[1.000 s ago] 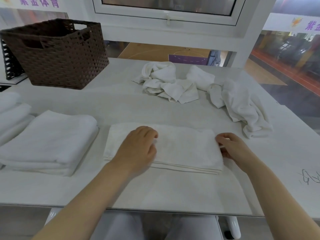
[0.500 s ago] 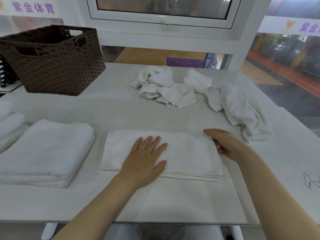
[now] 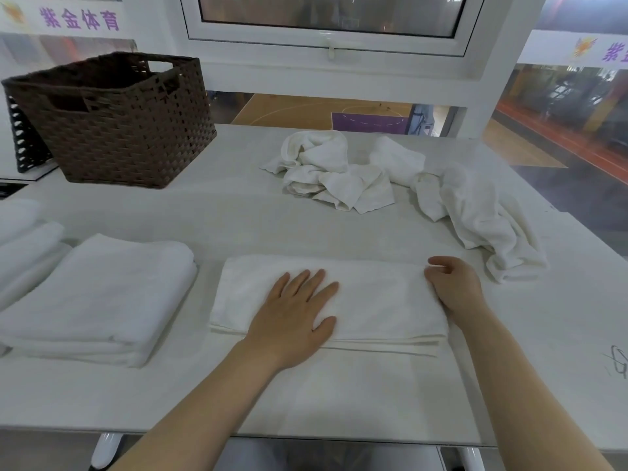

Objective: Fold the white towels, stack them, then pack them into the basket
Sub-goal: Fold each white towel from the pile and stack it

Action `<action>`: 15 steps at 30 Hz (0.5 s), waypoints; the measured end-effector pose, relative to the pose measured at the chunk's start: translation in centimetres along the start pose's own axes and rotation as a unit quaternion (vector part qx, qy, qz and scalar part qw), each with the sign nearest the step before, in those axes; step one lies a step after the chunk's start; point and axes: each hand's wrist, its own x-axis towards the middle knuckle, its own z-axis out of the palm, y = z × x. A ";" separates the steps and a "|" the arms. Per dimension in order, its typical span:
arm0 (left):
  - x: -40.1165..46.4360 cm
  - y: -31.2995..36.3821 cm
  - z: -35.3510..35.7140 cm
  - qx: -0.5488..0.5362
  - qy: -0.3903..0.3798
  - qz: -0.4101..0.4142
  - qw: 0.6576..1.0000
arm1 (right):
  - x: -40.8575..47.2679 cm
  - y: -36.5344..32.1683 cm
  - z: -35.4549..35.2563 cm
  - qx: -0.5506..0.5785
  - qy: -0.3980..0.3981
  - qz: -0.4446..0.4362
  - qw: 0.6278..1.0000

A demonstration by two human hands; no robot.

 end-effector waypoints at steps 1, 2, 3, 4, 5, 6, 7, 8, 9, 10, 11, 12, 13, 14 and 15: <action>0.0 0.0 0.0 0.001 -0.002 -0.001 1.000 | -0.1 -0.3 -0.2 -0.087 0.028 -0.039 0.995; 0.0 0.0 0.0 0.001 -0.006 -0.001 1.000 | -0.5 -0.6 -0.3 -0.152 0.054 -0.086 0.983; 0.0 0.0 -0.1 -0.001 -0.013 -0.001 1.000 | -0.9 -1.0 -0.1 -0.194 0.073 -0.140 0.968; 0.1 -0.1 -0.2 -0.007 -0.025 0.000 1.000 | -1.7 -1.6 0.4 -0.219 0.080 -0.202 0.951; 0.3 -0.1 -0.5 -0.021 -0.043 -0.001 0.999 | -2.6 -2.3 1.3 -0.232 0.067 -0.261 0.935; 0.7 -0.2 -1.0 -0.043 -0.063 -0.004 0.997 | -3.6 -3.0 2.3 -0.240 0.034 -0.316 0.917; 1.2 -0.2 -1.4 -0.065 -0.077 -0.008 0.995 | -4.6 -3.6 3.6 -0.249 -0.012 -0.362 0.898; 1.7 -0.2 -1.8 -0.079 -0.076 -0.013 0.994 | -5.4 -3.8 5.0 -0.265 -0.059 -0.393 0.879; 2.2 -0.4 -2.1 -0.083 -0.060 -0.017 0.995 | -6.0 -3.9 6.3 -0.285 -0.101 -0.408 0.861; 2.6 -0.6 -2.3 -0.078 -0.041 -0.020 0.996 | -6.4 -3.7 7.4 -0.307 -0.136 -0.410 0.848; 2.9 -1.0 -2.3 -0.065 -0.030 -0.023 0.997 | -6.7 -3.5 8.3 -0.331 -0.162 -0.401 0.839; 3.0 -1.6 -2.2 -0.046 -0.029 -0.027 0.998 | -6.6 -3.1 8.8 -0.355 -0.181 -0.385 0.833; 2.9 -2.2 -2.0 -0.030 -0.034 -0.034 0.998 | -6.5 -2.7 9.1 -0.377 -0.191 -0.370 0.828; 2.7 -2.9 -1.9 -0.024 -0.038 -0.043 0.998 | -6.4 -2.4 9.0 -0.393 -0.191 -0.356 0.826; 2.4 -3.6 -1.8 -0.024 -0.040 -0.053 0.997 | -6.2 -2.1 8.8 -0.401 -0.188 -0.343 0.828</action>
